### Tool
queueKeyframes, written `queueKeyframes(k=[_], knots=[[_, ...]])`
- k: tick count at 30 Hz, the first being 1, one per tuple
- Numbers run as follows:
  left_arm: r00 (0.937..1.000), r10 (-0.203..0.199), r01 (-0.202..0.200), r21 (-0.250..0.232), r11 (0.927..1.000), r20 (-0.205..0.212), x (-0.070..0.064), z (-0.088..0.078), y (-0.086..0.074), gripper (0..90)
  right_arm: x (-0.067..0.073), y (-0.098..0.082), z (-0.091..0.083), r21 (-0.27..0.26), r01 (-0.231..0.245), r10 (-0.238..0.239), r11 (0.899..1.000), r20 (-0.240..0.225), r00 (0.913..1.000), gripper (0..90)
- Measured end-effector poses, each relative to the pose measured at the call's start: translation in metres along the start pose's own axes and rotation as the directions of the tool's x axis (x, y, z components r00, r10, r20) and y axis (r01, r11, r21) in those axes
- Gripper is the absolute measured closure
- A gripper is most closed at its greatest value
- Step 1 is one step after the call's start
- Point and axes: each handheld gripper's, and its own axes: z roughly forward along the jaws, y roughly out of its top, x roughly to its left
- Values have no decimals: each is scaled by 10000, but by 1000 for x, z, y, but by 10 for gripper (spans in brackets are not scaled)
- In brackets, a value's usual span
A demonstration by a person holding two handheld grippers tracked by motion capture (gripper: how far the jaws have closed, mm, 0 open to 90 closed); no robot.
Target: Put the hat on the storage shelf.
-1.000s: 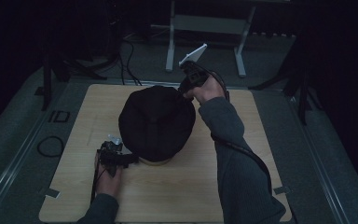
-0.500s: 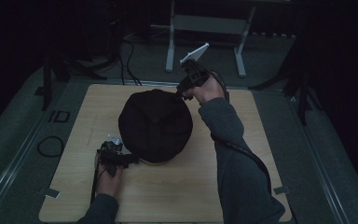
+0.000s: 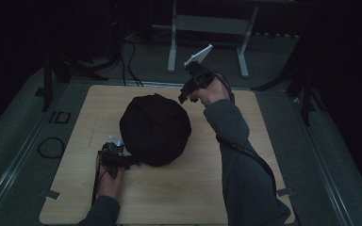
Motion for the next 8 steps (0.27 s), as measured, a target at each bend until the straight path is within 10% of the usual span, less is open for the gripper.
queueKeyframes(k=[8], knots=[[10000, -4, 4, -3, 10000, -1, 0, 0, 0, 12, -17, -9, 5, 368, -228, 225, 9991, 86, 9997, 512]])
